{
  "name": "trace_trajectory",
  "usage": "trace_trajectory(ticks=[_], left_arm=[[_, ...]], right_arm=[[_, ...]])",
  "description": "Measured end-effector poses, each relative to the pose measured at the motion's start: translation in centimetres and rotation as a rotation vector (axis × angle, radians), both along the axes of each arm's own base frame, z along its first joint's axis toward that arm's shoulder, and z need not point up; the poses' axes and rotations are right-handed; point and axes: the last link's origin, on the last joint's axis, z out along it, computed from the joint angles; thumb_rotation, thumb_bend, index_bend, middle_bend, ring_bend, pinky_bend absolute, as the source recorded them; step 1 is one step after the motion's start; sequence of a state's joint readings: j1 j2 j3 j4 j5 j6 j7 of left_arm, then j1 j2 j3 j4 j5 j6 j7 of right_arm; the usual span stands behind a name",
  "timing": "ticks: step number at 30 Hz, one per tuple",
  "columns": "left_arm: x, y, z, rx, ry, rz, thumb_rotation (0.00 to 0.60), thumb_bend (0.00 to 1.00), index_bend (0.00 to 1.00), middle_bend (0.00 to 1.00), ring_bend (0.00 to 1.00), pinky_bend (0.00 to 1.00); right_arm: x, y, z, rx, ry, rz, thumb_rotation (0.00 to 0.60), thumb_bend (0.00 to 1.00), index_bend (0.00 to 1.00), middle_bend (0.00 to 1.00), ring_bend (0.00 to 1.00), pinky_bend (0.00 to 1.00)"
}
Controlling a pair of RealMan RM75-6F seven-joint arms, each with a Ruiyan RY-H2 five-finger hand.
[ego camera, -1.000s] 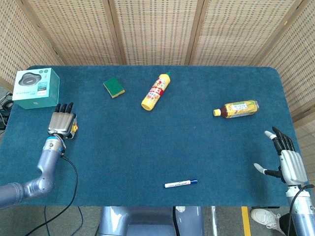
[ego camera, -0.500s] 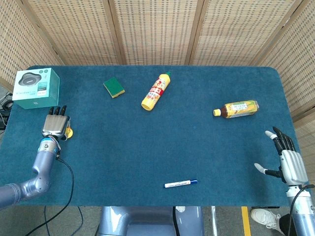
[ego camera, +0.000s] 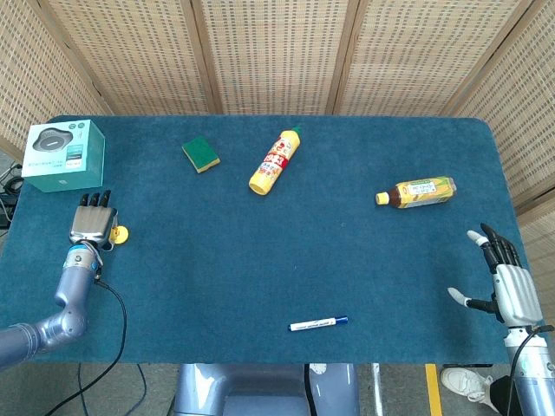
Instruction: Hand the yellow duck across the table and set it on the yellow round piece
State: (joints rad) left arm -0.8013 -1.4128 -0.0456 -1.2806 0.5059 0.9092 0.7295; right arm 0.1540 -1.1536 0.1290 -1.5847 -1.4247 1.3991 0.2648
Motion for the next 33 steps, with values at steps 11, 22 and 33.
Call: trace_trajectory(ticks=[11, 22, 33], left_arm=[[0.2, 0.5, -0.6, 0.004, 0.021, -0.007, 0.6, 0.32, 0.37, 0.0, 0.0, 0.0], [0.6, 0.4, -1.0, -0.024, 0.031, -0.003, 0.6, 0.31, 0.22, 0.0, 0.0, 0.0], [3.1, 0.5, 0.9, 0.046, -0.099, -0.055, 0.6, 0.3, 0.0, 0.0, 0.0, 0.0]], right_arm=[[-0.1, -0.1, 0.1, -0.003, -0.001, -0.005, 0.6, 0.09, 0.12, 0.0, 0.0, 0.0], [-0.2, -0.1, 0.3, -0.016, -0.01, -0.007, 0.6, 0.09, 0.12, 0.0, 0.0, 0.0], [-0.2, -0.1, 0.1, -0.009, -0.005, -0.003, 0.6, 0.09, 0.12, 0.0, 0.0, 0.0]])
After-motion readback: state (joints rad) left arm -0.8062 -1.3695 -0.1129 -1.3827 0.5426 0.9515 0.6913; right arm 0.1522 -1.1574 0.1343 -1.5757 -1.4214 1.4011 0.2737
